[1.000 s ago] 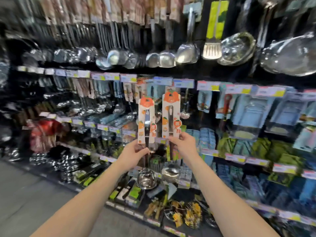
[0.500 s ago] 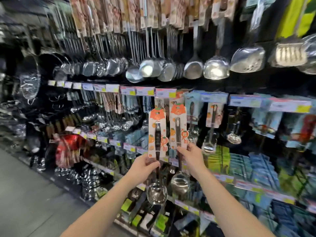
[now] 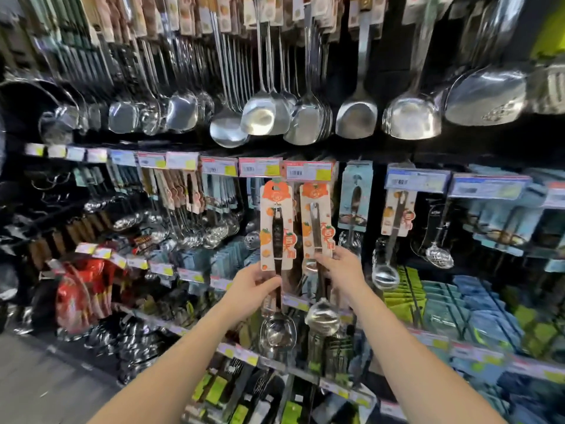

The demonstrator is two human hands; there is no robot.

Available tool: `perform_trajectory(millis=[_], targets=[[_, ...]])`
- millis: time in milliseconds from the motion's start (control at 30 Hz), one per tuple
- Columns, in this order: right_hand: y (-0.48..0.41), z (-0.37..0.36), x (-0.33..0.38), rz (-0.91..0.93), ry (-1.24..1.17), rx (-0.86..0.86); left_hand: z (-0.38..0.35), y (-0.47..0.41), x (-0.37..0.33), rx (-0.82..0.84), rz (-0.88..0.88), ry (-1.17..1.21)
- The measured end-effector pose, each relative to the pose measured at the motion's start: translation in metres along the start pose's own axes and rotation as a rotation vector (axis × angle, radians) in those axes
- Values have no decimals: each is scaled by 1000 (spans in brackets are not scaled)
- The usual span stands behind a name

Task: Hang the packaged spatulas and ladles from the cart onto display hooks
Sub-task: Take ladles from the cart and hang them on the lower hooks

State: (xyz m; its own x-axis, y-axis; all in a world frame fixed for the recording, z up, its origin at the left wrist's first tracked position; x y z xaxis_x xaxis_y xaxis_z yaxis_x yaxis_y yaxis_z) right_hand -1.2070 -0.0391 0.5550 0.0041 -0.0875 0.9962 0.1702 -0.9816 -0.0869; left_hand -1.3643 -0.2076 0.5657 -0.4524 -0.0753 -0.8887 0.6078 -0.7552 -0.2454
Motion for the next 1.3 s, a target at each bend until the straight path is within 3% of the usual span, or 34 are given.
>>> perform_trajectory(millis=[633, 1167, 1300], targets=[[-4, -51, 5, 43, -84, -300, 11, -106, 40, 332, -108, 160], [-81, -67, -6, -207, -106, -297, -12, -99, 48, 436, -163, 132], [-93, -65, -28, -249, -88, -366, -23, -94, 52, 495, -171, 85]])
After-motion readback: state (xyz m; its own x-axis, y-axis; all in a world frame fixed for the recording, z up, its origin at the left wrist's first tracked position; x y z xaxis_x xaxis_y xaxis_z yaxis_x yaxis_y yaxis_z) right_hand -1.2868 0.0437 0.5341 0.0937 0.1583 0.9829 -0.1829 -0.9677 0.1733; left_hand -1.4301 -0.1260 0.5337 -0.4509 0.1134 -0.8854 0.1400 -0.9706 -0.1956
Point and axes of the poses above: each hand's wrist, its own y-axis away from the middle knuckle, its own z-axis out of the back of the hand, x = y × z, the point moved 2 cm from there along -y, towards the middle knuckle, and after that the axes turned 15 degrees about -x, right-handed, at the moved point
